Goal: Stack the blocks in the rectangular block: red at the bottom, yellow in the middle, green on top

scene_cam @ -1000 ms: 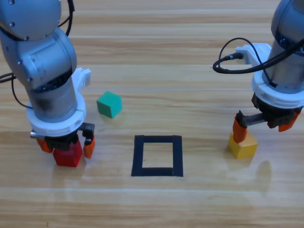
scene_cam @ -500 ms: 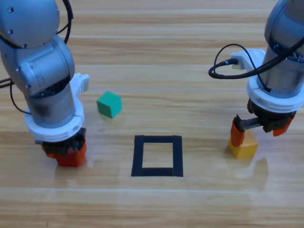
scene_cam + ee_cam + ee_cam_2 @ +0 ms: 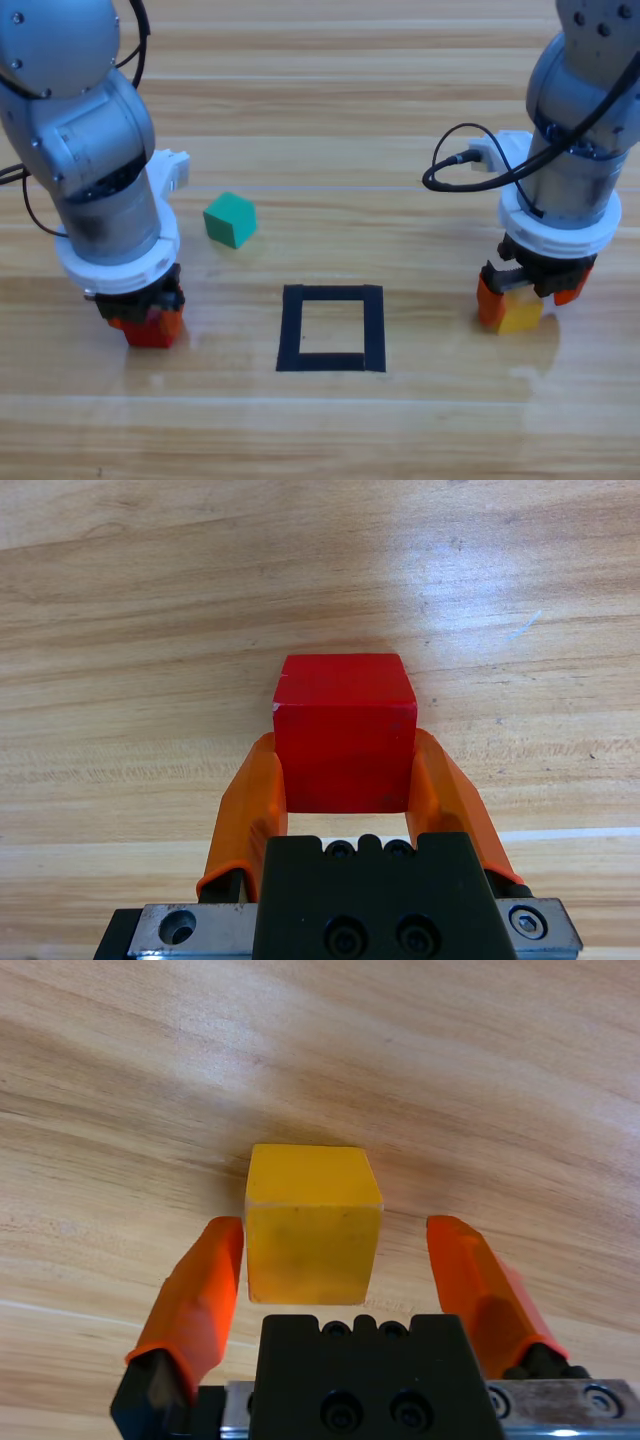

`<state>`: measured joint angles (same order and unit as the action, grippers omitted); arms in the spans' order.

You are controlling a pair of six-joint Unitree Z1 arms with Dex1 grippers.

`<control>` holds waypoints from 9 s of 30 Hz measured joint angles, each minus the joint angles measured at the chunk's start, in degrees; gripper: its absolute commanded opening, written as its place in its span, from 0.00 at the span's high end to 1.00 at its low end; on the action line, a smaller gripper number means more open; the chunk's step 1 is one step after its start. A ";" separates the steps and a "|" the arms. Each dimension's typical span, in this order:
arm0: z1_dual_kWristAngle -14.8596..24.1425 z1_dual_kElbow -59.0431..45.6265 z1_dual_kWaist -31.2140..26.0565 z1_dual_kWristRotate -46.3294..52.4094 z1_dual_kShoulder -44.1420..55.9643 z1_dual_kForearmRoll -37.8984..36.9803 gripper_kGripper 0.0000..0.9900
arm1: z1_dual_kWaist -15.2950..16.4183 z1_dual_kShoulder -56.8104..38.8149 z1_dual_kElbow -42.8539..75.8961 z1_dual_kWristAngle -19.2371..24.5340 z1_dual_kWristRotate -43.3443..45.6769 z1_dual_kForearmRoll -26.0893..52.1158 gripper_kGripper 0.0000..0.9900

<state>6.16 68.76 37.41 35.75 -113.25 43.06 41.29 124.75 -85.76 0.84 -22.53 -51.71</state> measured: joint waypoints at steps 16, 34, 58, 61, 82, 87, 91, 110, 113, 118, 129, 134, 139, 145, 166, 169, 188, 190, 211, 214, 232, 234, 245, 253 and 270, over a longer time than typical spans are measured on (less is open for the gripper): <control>-6.11 1.21 1.67 2.84 4.88 -1.25 0.92 | 1.30 0.11 0.38 -0.42 0.00 0.70 0.82; -5.26 17.33 11.89 9.00 -4.89 3.27 0.92 | 1.99 -13.52 3.99 -0.10 -1.65 1.32 0.82; -3.71 25.63 14.36 16.22 -12.57 7.80 0.92 | 2.01 -13.50 4.22 -0.05 -3.41 3.00 1.00; -3.48 26.00 14.36 16.74 -12.57 7.80 0.92 | 2.01 -13.50 4.22 -0.05 -4.18 3.00 1.00; -2.28 28.66 14.76 17.29 -13.49 8.33 0.92 | 2.01 -13.50 4.22 0.71 -4.99 3.00 1.00; -2.21 29.36 15.52 17.27 -14.60 9.15 0.92 | 2.01 -13.50 4.22 0.76 -4.99 3.00 1.00; -2.20 29.36 15.91 17.26 -15.09 9.18 0.92 | 2.01 -13.50 4.22 0.76 -4.99 3.00 1.00; -1.75 29.35 15.91 16.60 -15.11 9.28 0.91 | 2.01 -13.50 4.22 0.76 -4.99 3.00 1.00; -1.75 29.33 15.91 16.59 -15.11 9.28 0.60 | 2.01 -13.50 4.22 0.76 -4.99 3.00 1.00; -1.75 29.23 15.91 16.59 -15.11 9.28 0.00 | 2.01 -13.49 4.22 0.76 -4.99 3.00 1.00; -1.75 28.40 15.91 16.59 -15.08 9.28 0.00 | 2.01 -13.49 4.22 0.76 -4.99 3.00 1.00; -1.75 27.85 15.91 16.59 -14.39 9.28 0.00 | 2.01 -13.49 4.22 0.76 -5.16 3.00 1.00; -1.75 27.63 15.91 16.34 -8.52 9.30 0.00 | 2.01 -13.49 4.19 0.76 -5.97 3.00 1.00; -1.75 27.64 15.15 15.41 2.02 12.43 0.00 | 2.03 -13.49 2.81 0.73 -8.27 2.99 1.00; -14.25 14.39 -16.30 -28.82 22.74 13.44 0.00 | 14.80 4.80 -29.72 -0.07 -22.00 -14.47 1.00; -18.23 13.66 -19.63 -31.81 22.75 13.44 0.00 | 15.51 6.37 -31.76 -0.07 -23.46 -16.20 1.00; -21.81 12.50 -23.83 -35.56 22.80 13.43 0.00 | 17.63 11.49 -39.50 -0.51 -30.50 -21.74 1.00; -21.81 12.49 -23.83 -35.56 22.79 13.43 0.00 | 17.65 11.64 -39.51 -0.51 -30.74 -21.83 1.00; -22.23 10.58 -23.83 -35.48 22.79 11.30 0.00 | 17.69 14.42 -41.98 -1.97 -33.68 -22.34 1.00; -22.23 9.92 -23.83 -35.46 22.78 10.92 0.00 | 17.71 15.31 -42.00 -1.97 -34.24 -22.49 1.00; -22.23 9.44 -23.83 -35.33 22.73 9.86 0.00 | 17.72 15.35 -42.70 -1.83 -35.27 -22.57 1.00; -22.23 9.41 -23.83 -35.32 22.73 9.84 0.00 | 17.72 15.35 -42.70 -1.79 -35.27 -22.66 1.00; -22.23 8.51 -23.83 -34.74 22.73 9.18 0.00 | 17.72 15.35 -42.71 -0.06 -35.33 -22.87 1.00; -22.23 8.50 -23.83 -34.58 22.72 8.69 0.00 | 17.72 15.35 -42.88 -0.05 -35.33 -22.87 1.00; -22.23 8.50 -23.83 -34.57 22.73 8.68 0.00 | 17.72 16.35 -43.28 -0.05 -35.33 -22.87 1.00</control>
<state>-16.07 77.25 13.58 1.19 -90.52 51.74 59.01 141.09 -129.04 0.79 -57.85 -74.58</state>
